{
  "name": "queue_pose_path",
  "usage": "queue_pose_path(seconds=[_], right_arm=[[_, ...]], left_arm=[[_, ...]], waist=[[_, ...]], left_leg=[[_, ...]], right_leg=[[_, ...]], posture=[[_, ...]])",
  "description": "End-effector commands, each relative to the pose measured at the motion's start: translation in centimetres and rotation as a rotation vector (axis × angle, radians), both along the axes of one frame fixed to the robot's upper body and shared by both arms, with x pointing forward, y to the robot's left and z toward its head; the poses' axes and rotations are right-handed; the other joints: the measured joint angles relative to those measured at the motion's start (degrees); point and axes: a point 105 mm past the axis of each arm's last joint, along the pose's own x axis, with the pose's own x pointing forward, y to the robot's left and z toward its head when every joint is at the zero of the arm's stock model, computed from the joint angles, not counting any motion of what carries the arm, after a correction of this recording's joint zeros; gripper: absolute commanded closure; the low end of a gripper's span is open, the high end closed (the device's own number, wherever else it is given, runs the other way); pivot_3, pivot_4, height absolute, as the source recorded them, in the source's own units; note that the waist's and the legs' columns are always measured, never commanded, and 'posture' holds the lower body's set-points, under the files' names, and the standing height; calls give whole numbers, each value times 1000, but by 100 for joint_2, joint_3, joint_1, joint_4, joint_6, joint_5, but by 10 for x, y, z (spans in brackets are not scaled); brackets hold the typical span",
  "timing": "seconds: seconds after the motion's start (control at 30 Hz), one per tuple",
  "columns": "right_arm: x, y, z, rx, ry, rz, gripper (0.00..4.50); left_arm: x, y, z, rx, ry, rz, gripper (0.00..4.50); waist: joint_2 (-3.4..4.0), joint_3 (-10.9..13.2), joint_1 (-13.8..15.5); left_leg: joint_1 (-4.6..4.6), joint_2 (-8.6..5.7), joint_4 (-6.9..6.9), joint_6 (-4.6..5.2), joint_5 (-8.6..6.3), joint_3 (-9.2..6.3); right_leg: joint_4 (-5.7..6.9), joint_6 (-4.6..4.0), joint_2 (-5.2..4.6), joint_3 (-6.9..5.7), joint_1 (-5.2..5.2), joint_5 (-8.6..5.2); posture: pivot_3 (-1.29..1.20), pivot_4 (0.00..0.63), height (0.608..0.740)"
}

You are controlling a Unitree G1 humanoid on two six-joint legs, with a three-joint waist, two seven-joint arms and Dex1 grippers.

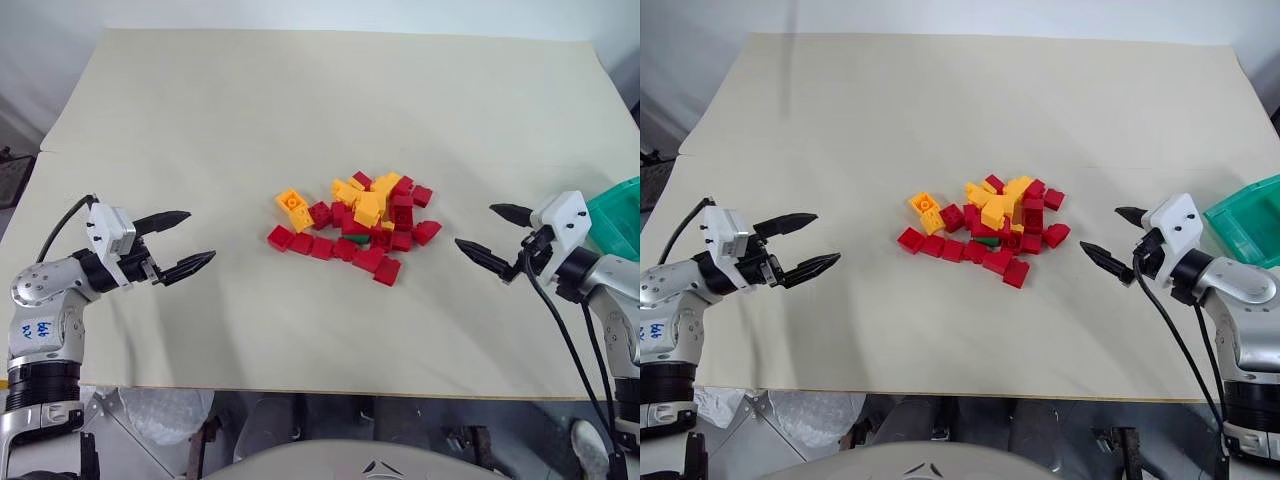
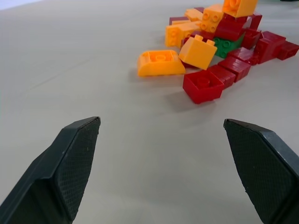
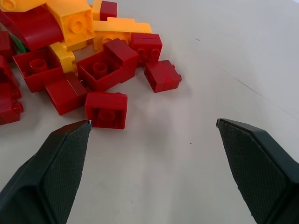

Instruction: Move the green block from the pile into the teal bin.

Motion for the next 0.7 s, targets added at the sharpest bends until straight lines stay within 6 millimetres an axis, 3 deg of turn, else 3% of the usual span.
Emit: queue_pose_path(seconds=[0.03,0.2,0.37,0.53,0.7], right_arm=[[-3,-3,15,-10,-50,-3,17],[-3,-3,15,-35,-26,-38,17],[-16,23,23,-8,31,34,17],[-36,79,38,86,86,200,1187],[-40,130,40,155,124,298,2945]], left_arm=[[2,1,6,-3,-24,-10,0],[11,1,5,-20,30,61,0],[8,-5,13,-33,-32,6,0],[13,-8,14,-26,-39,-34,0],[7,-26,22,-120,-46,-214,0]], waist=[[0,0,-1],[0,0,7],[0,0,4],[-1,0,2],[-6,-3,-5]], left_leg=[[0,0,0,0,0,1],[1,0,1,0,0,3],[1,1,1,0,0,4],[2,4,5,0,0,4],[3,5,8,-1,0,5]], right_leg=[[0,0,0,0,0,0],[2,1,0,1,0,1],[2,1,1,3,-1,1],[6,1,4,4,-2,1],[10,0,5,9,-4,1]], posture=[[0,150,740],[0,150,740],[0,150,740],[0,150,740],[0,150,740]])
